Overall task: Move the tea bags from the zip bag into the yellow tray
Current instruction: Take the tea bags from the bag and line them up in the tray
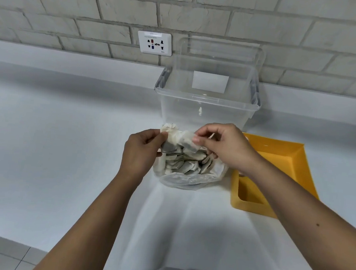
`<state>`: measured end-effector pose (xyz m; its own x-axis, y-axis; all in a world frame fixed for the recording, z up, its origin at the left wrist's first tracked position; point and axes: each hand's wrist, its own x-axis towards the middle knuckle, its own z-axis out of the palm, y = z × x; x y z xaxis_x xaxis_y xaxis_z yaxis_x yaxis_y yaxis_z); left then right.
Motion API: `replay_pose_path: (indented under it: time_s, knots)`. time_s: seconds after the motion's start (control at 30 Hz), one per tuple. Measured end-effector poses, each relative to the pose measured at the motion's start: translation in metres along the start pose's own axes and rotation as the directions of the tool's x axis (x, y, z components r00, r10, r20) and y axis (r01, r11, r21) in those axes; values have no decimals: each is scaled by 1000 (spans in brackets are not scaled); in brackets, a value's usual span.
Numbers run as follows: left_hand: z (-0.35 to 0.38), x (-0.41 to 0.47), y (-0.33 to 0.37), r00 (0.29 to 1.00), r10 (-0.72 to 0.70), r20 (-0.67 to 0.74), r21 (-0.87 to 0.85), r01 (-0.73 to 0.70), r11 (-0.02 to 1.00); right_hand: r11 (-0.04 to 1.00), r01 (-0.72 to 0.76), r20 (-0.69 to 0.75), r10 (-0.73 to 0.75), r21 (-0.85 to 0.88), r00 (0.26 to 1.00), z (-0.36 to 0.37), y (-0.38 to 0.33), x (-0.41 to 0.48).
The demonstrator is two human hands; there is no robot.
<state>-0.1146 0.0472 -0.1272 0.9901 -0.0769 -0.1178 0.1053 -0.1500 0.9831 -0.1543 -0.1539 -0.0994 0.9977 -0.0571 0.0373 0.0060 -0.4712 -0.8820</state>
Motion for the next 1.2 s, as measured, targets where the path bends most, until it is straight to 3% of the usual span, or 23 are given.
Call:
replay_pose_path:
  time_s: [0.07, 0.17, 0.33, 0.47, 0.6, 0.73, 0.77, 0.83, 0.9, 0.97, 1.2]
  knots:
    - [7, -5, 5, 999, -42, 31, -97, 45, 994, 950, -121, 42, 114, 288, 993, 3, -6, -4]
    - [17, -9, 10, 989, -116, 89, -198, 132, 971, 869, -214, 52, 213, 445, 976, 16, -7, -6]
    - [20, -14, 11, 981, -141, 133, -230, 169, 958, 795, -271, -23, 337, 542, 941, 28, -3, -2]
    - [20, -18, 11, 978, -155, 141, -229, 184, 956, 800, -279, -60, 364, 532, 929, 33, 0, -2]
    - [22, -19, 11, 989, -121, 88, -110, 130, 985, 821, -268, -70, 348, 504, 935, 38, 2, -2]
    - [15, -12, 7, 999, -33, 24, -15, 33, 999, 887, -264, -32, 297, 378, 954, 42, 15, -1]
    - [11, -10, 6, 1000, -8, 1, 13, 8, 1000, 927, -250, -25, 268, 281, 963, 42, 20, 0]
    - [5, -6, 1, 999, 27, -26, 91, -24, 996, 985, -155, 21, 157, -76, 987, 41, 33, 3]
    - [1, -4, -2, 999, 35, -23, 115, -32, 993, 928, -51, 154, 115, -369, 981, 42, 42, 7]
    - [-1, -3, -4, 1000, 24, -17, 110, -22, 994, 853, 26, 239, 116, -521, 964, 44, 43, 10]
    - [1, 1, -8, 1000, 18, 9, 85, -19, 996, 774, 136, 283, 57, -618, 958, 52, 38, 16]
